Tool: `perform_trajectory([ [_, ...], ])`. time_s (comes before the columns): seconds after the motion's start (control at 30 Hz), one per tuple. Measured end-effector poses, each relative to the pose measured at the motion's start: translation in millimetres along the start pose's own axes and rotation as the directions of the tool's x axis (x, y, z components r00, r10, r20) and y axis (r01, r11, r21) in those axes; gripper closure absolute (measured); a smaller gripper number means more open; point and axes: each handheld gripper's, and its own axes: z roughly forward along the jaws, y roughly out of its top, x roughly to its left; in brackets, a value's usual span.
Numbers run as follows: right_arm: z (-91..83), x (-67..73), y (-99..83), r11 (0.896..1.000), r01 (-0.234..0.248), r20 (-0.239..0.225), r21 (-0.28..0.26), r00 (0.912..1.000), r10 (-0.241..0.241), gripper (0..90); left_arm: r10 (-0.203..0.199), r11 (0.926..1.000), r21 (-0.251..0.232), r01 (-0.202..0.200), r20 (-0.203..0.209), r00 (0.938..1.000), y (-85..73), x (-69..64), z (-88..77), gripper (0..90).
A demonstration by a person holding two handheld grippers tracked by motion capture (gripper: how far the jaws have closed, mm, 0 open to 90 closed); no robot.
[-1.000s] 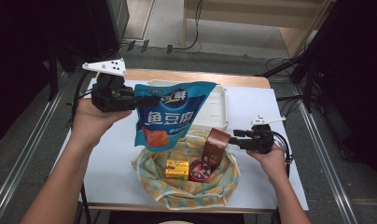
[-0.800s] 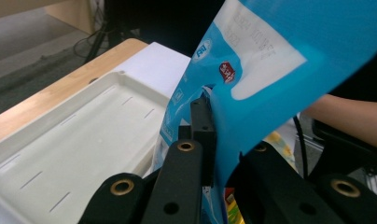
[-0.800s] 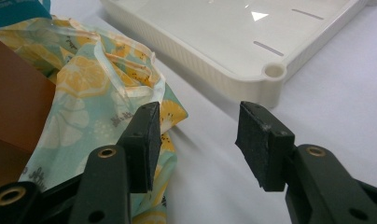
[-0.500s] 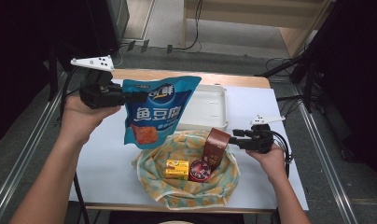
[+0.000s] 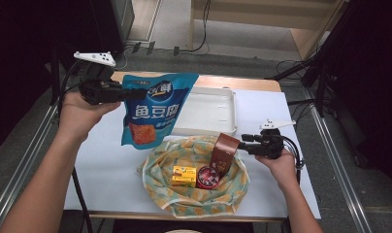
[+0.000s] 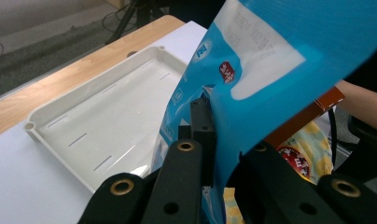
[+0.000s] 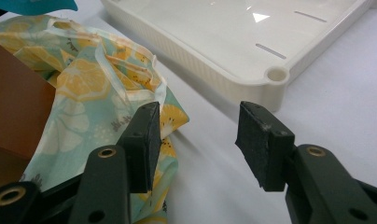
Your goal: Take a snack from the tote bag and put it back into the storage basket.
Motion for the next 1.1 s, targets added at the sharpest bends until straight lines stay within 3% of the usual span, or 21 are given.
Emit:
perform_trajectory([
  [0.3,1.8,-1.0,1.2,1.0,0.008,0.0,-0.006,1.0,-0.008,51.0,-0.002,0.9991,0.042,0.004,-0.035,0.9994,18.8,13.0,5.2,89.9],
  [0.53,2.4,-2.1,1.5,1.0,0.007,-0.005,-0.007,1.0,-0.007,51.1,-0.019,0.9996,0.019,0.02,-0.038,0.9991,32.7,23.7,6.7,89.9],
  [0.63,2.6,-1.4,1.3,1.0,0.002,-0.004,-0.003,1.0,-0.002,51.1,-0.033,0.999,0.028,0.034,-0.04,0.9987,39.5,30.7,12.4,89.9],
  [0.87,3.0,-0.9,1.3,1.0,0.005,-0.005,-0.002,1.0,-0.005,51.0,-0.024,0.999,0.037,0.026,-0.055,0.9982,55.9,39.4,26.9,89.8],
  [1.1,2.3,-0.4,0.6,1.0,0.006,-0.006,-0.001,1.0,-0.006,51.1,-0.04,0.9987,0.029,0.041,-0.045,0.9982,62.7,51.4,42.6,89.9],
])
